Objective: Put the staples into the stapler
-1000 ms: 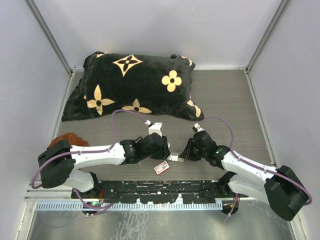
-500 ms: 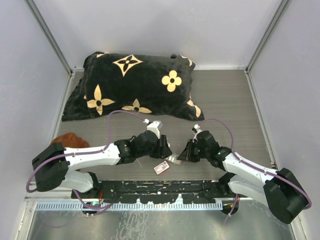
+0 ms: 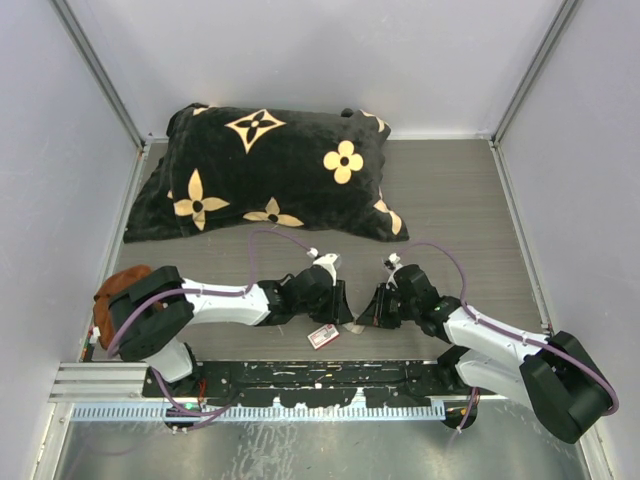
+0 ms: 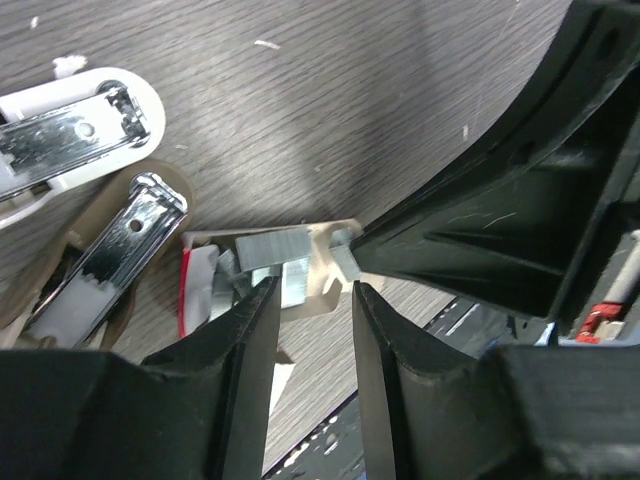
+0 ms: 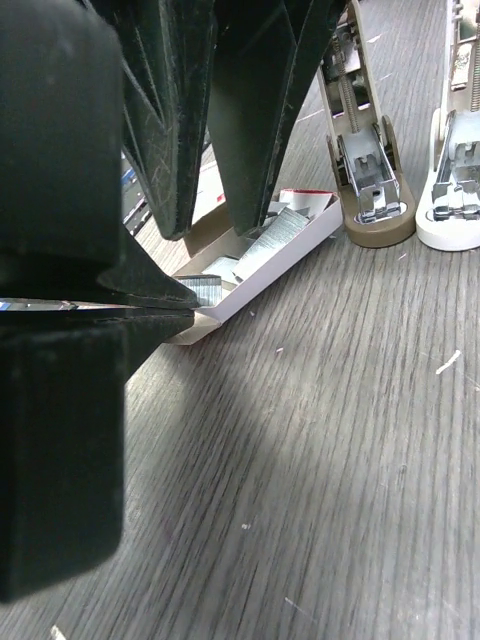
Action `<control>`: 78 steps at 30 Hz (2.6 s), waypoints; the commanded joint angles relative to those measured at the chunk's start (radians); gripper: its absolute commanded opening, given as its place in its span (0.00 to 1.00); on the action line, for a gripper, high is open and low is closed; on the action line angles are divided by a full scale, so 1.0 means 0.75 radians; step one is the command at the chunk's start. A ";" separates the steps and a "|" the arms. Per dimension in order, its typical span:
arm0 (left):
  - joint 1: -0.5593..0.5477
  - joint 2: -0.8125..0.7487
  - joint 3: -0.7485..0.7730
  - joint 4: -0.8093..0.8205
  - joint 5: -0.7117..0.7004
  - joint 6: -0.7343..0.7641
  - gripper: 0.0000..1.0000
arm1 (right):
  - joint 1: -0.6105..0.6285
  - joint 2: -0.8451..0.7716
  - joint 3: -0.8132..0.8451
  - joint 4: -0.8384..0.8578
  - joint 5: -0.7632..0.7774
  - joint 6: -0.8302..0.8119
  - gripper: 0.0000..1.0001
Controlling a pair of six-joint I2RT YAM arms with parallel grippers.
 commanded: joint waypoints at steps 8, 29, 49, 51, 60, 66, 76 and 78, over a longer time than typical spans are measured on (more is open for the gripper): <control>0.004 0.114 0.046 0.267 0.090 -0.165 0.36 | -0.011 -0.008 -0.011 0.078 -0.040 0.015 0.01; 0.003 0.190 0.074 0.243 0.070 -0.294 0.23 | -0.018 0.009 -0.006 0.104 -0.064 -0.012 0.01; 0.004 0.214 0.148 0.077 0.034 -0.310 0.09 | -0.018 -0.029 0.020 0.063 -0.079 -0.059 0.20; 0.004 0.208 0.154 0.043 0.021 -0.304 0.09 | -0.018 -0.057 0.039 0.015 -0.061 -0.076 0.32; 0.003 0.226 0.185 0.011 0.025 -0.296 0.09 | -0.018 -0.203 0.085 -0.151 -0.009 -0.113 0.55; -0.001 0.242 0.232 -0.051 0.023 -0.269 0.10 | -0.018 -0.243 0.080 -0.177 0.021 -0.113 0.57; -0.028 0.266 0.301 -0.246 -0.054 -0.212 0.07 | -0.018 -0.364 0.094 -0.249 0.117 -0.097 0.58; -0.028 0.260 0.292 -0.231 -0.060 -0.218 0.04 | -0.018 -0.392 0.099 -0.276 0.141 -0.098 0.58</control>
